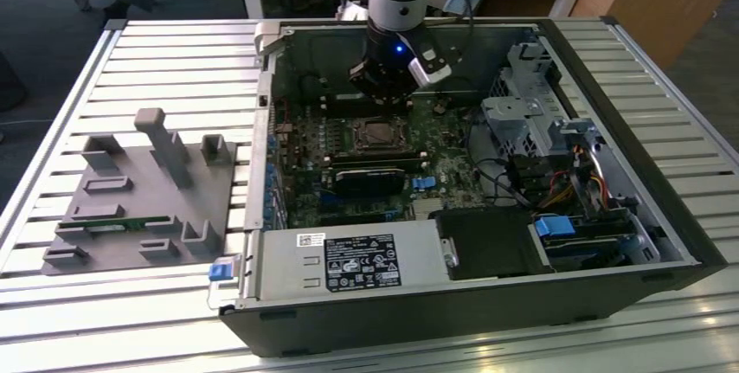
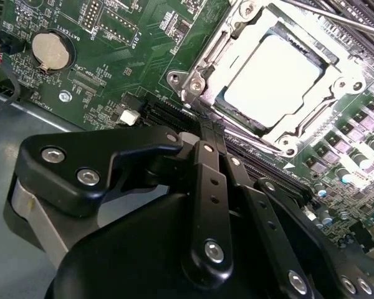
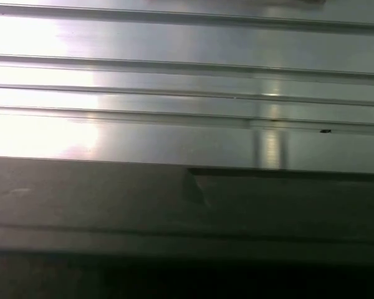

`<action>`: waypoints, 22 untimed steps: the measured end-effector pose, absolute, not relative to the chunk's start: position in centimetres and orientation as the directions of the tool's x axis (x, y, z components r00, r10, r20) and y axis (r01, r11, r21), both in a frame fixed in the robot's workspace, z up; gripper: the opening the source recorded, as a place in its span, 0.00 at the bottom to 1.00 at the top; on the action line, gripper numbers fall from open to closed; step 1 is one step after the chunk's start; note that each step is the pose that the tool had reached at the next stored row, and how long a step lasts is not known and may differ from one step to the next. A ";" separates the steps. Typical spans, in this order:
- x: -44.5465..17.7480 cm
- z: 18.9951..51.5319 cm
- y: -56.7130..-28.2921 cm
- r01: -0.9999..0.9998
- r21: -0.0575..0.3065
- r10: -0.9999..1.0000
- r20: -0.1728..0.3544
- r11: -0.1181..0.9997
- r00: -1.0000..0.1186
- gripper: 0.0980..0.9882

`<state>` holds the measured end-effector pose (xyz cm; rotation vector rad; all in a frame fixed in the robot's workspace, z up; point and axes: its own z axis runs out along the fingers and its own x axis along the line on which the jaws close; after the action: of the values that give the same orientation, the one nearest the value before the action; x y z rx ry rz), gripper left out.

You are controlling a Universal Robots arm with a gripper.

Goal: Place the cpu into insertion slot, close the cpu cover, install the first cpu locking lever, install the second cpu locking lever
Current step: 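Install the first cpu locking lever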

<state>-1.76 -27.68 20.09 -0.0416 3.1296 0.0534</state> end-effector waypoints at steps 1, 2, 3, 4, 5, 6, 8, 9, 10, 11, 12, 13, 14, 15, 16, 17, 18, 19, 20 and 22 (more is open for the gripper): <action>-1.8 20.1 -27.7 -0.027 0.033 -0.026 -0.012 0.999 -1.000 0.01; -1.8 20.1 -27.7 -0.027 0.032 -0.027 -0.012 0.999 -1.000 0.01; -1.8 20.1 -27.7 -0.027 0.030 -0.026 -0.012 0.999 -1.000 0.01; -1.8 20.1 -27.7 -0.027 0.026 -0.026 -0.012 0.999 -1.000 0.01; -1.8 20.1 -27.7 -0.027 0.022 -0.027 -0.012 0.999 -1.000 0.01; -1.7 20.1 -27.7 -0.027 0.018 -0.027 -0.012 0.999 -1.000 0.01; -1.7 20.0 -27.7 -0.027 0.009 -0.027 -0.011 1.000 -1.000 0.01; -1.7 20.0 -27.6 -0.027 0.006 -0.027 -0.011 1.000 -1.000 0.01; -1.7 20.0 -27.6 -0.027 0.004 -0.027 -0.011 1.000 -1.000 0.01; -1.7 20.0 -27.6 -0.027 0.002 -0.027 -0.011 1.000 -1.000 0.01; -1.7 19.9 -27.6 -0.027 0.000 -0.027 -0.011 1.000 -1.000 0.01; -1.7 19.9 -27.5 -0.027 -0.002 -0.027 -0.011 1.000 -1.000 0.01; -1.7 19.8 -27.5 -0.027 -0.003 -0.027 -0.011 1.000 -1.000 0.01; -1.7 19.7 -27.5 -0.027 -0.005 -0.027 -0.011 1.000 -1.000 0.01; -1.7 19.7 -27.4 -0.027 -0.006 -0.027 -0.010 1.000 -1.000 0.01; -1.7 19.7 -27.4 -0.027 -0.007 -0.027 -0.010 1.000 -1.000 0.01; -1.7 19.6 -27.3 -0.027 -0.006 -0.027 -0.010 1.000 -1.000 0.01; -1.7 19.6 -27.3 -0.027 -0.006 -0.027 -0.010 1.000 -1.000 0.01; -1.7 19.6 -27.3 -0.027 -0.006 -0.027 -0.010 1.000 -1.000 0.01; -1.7 19.7 -27.2 -0.027 -0.006 -0.027 -0.010 1.000 -1.000 0.01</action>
<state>-1.73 -27.25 19.65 -0.0422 3.1310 -0.0091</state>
